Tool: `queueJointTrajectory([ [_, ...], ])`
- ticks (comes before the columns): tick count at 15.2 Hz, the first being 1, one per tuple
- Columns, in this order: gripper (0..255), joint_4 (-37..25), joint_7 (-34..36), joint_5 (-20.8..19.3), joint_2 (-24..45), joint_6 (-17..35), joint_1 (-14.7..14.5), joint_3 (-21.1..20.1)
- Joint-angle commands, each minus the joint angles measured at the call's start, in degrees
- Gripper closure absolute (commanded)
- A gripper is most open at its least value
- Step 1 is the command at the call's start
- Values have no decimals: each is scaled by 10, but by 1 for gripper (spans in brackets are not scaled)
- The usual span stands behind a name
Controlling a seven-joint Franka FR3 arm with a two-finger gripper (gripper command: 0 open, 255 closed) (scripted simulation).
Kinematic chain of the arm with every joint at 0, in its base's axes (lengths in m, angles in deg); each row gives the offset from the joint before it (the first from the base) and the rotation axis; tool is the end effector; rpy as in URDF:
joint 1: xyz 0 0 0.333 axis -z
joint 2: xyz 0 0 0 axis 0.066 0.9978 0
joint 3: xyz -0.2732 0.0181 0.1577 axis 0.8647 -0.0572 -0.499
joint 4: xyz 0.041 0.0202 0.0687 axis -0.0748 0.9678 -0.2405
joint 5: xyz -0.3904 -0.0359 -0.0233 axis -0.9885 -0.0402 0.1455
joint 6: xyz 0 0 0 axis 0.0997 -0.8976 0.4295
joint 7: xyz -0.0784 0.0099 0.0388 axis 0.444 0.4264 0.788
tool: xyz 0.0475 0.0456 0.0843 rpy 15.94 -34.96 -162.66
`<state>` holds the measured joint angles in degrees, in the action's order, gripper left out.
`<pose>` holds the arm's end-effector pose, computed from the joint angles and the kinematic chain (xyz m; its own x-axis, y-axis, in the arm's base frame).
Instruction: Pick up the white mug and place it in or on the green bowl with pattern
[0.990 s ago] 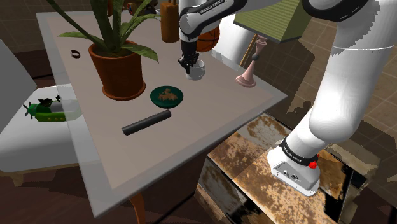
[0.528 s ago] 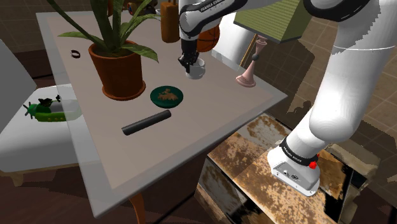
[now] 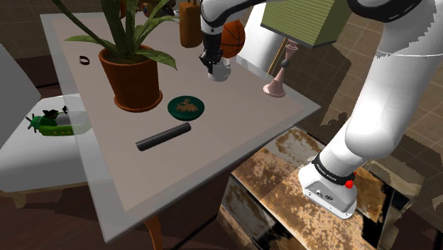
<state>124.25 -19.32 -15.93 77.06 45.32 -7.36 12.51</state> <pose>0.6244 0.0716 0.3856 0.9937 0.0948 -0.0593 0.0978 -0.9939 0.0506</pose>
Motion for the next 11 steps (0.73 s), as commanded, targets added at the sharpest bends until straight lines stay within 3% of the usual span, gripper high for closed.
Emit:
queueJointTrajectory([
  [1,255,-10,-1,1,-4,-14,0,0],
  [11,255,-60,-5,4,-24,-84,0,-1],
])
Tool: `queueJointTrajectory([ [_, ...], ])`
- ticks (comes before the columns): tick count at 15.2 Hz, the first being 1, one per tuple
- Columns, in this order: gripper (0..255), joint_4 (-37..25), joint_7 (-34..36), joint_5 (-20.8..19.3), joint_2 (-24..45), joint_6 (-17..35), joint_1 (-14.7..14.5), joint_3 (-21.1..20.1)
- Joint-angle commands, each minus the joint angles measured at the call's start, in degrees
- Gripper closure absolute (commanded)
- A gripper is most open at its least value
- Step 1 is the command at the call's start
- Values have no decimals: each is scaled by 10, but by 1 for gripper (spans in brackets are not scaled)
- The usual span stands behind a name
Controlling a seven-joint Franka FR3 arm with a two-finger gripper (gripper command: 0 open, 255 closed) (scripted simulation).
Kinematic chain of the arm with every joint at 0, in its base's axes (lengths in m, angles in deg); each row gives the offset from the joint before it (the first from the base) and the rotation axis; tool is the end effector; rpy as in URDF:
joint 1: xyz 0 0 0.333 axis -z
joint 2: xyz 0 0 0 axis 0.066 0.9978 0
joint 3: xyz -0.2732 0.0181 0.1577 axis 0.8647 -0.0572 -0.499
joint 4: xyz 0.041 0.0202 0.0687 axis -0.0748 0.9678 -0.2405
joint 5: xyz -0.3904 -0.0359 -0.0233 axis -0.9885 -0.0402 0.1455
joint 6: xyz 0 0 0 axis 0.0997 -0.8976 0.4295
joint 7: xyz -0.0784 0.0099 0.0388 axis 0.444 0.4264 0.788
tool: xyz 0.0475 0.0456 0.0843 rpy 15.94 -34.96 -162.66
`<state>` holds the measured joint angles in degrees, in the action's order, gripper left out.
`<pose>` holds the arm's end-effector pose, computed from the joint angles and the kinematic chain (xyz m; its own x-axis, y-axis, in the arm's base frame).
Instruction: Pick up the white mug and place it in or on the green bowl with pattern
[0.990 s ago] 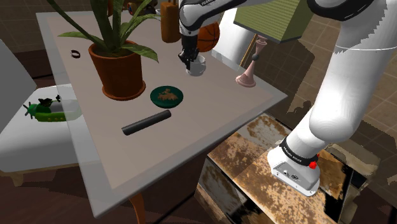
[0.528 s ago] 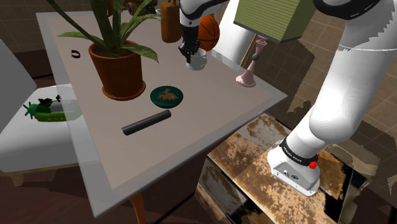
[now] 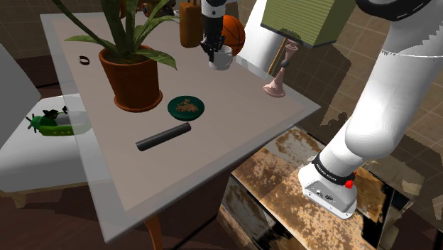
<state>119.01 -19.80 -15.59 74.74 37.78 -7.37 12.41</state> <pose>0.6247 0.0717 0.4428 0.9937 0.0947 -0.0592 0.0977 -0.9939 0.0507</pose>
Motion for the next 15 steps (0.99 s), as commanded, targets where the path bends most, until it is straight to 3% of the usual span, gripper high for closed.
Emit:
queueJointTrajectory([
  [1,255,-13,-1,0,-2,-16,0,0],
  [3,255,-19,-1,1,-4,-23,0,0],
  [15,255,44,145,5,-58,-21,-86,-61],
])
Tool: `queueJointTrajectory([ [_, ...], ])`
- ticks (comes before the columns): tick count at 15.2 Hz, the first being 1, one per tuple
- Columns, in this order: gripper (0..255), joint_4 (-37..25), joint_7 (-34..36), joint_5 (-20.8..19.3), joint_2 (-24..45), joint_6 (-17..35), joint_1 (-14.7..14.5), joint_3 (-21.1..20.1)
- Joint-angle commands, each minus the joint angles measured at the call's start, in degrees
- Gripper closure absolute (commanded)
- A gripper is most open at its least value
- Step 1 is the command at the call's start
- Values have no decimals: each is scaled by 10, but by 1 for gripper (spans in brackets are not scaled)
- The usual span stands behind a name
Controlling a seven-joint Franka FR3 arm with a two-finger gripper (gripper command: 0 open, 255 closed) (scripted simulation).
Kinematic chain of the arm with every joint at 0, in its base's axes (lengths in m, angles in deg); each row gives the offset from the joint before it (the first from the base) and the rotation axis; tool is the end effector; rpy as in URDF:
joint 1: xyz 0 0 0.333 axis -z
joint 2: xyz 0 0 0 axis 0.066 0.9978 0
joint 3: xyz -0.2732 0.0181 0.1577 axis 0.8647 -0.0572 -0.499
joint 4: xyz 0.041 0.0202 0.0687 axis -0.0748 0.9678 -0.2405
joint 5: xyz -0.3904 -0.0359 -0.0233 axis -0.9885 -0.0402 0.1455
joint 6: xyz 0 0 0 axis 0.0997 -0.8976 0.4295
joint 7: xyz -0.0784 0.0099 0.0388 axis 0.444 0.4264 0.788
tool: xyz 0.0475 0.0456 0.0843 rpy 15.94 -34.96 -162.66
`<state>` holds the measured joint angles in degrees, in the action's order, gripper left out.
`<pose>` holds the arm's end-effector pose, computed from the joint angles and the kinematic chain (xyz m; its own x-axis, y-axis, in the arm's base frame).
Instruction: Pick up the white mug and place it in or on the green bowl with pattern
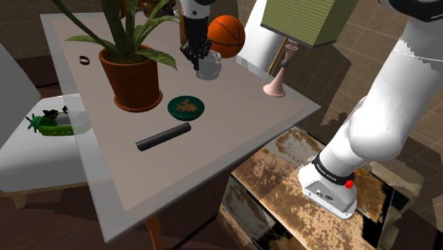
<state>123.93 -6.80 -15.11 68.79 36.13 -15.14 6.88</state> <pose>0.5630 0.2019 0.4647 0.9936 0.0964 -0.0593 0.0994 -0.9938 0.0505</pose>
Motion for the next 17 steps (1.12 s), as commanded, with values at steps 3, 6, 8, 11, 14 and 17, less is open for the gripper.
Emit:
queueJointTrajectory([
  [3,255,-5,53,1,0,-8,-30,-22],
  [6,255,-11,91,0,3,-12,-53,-39],
  [8,255,-19,117,0,8,-16,-68,-50],
  [11,255,-15,138,-2,15,-5,-80,-58],
  [14,255,3,140,-4,20,16,-80,-57],
  [17,255,19,141,-6,26,38,-80,-57],
])
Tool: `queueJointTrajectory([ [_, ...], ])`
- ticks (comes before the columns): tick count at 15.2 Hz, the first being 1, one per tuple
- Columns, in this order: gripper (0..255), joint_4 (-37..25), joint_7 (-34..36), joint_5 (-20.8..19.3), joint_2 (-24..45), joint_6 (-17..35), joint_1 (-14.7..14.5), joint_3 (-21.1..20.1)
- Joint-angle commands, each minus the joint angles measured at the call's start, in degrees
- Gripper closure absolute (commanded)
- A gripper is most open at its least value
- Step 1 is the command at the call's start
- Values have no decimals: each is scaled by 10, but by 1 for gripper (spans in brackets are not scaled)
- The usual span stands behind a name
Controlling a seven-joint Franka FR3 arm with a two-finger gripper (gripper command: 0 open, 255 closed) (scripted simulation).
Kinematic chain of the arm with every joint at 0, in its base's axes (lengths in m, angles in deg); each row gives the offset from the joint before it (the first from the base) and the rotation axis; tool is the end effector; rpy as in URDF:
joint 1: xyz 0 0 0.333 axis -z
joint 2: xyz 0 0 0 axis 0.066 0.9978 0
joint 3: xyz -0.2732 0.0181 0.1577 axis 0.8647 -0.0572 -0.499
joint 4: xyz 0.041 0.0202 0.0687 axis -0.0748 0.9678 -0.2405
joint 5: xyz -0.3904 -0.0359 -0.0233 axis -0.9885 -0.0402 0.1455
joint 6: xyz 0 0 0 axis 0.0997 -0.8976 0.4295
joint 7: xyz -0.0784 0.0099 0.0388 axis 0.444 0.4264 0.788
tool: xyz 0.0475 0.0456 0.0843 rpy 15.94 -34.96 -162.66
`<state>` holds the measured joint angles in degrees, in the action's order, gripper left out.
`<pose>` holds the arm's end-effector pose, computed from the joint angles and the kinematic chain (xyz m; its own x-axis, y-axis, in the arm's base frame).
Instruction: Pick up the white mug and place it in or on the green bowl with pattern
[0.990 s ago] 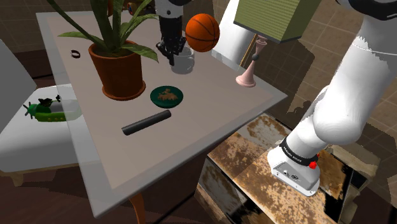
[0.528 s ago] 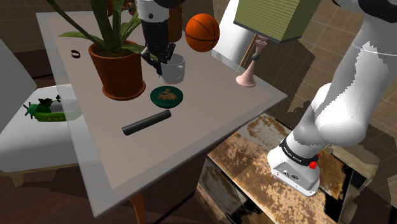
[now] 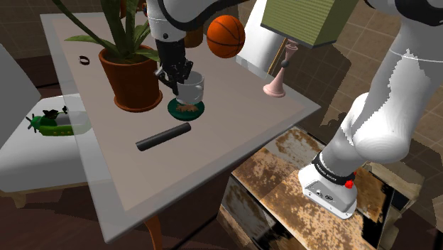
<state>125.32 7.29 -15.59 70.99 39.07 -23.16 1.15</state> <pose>0.5055 0.3299 0.4369 0.9937 0.0949 -0.0599 0.0980 -0.9939 0.0508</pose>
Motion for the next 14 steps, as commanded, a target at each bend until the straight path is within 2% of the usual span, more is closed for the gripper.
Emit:
queueJointTrajectory([
  [1,255,10,1,-2,6,16,0,0],
  [8,255,40,6,-8,23,63,-1,2],
  [14,255,40,6,-8,23,63,-1,2],
])
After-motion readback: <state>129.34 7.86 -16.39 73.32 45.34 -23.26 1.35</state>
